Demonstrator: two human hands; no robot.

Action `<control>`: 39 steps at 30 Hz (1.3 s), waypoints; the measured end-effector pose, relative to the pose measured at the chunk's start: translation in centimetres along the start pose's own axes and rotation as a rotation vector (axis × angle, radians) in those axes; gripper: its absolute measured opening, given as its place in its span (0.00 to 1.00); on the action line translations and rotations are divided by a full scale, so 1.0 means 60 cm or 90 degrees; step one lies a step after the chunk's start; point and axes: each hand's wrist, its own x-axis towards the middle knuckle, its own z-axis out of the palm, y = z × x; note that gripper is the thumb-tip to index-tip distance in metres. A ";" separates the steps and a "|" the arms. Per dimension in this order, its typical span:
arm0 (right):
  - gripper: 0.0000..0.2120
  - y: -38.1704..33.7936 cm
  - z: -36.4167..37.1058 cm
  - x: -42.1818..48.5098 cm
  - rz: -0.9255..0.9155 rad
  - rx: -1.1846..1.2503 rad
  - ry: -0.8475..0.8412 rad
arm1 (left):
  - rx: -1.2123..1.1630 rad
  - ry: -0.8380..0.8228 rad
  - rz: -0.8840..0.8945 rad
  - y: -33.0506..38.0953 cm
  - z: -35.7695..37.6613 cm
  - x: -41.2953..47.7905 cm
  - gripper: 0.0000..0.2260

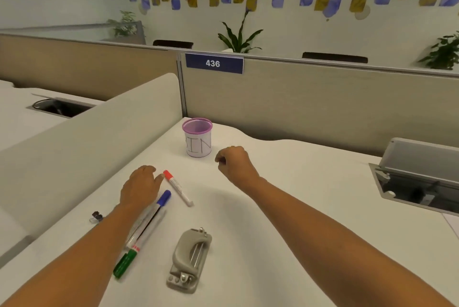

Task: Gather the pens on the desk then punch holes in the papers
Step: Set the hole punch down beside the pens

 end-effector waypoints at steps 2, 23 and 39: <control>0.12 -0.014 -0.004 0.044 -0.004 0.014 0.021 | -0.004 -0.022 -0.027 -0.016 0.001 0.023 0.21; 0.12 -0.057 0.015 0.284 0.002 -0.050 -0.017 | 0.104 0.023 -0.004 -0.054 0.026 0.065 0.26; 0.07 -0.040 0.036 0.285 -0.057 -0.012 0.115 | 0.060 0.023 -0.040 -0.054 0.025 0.065 0.21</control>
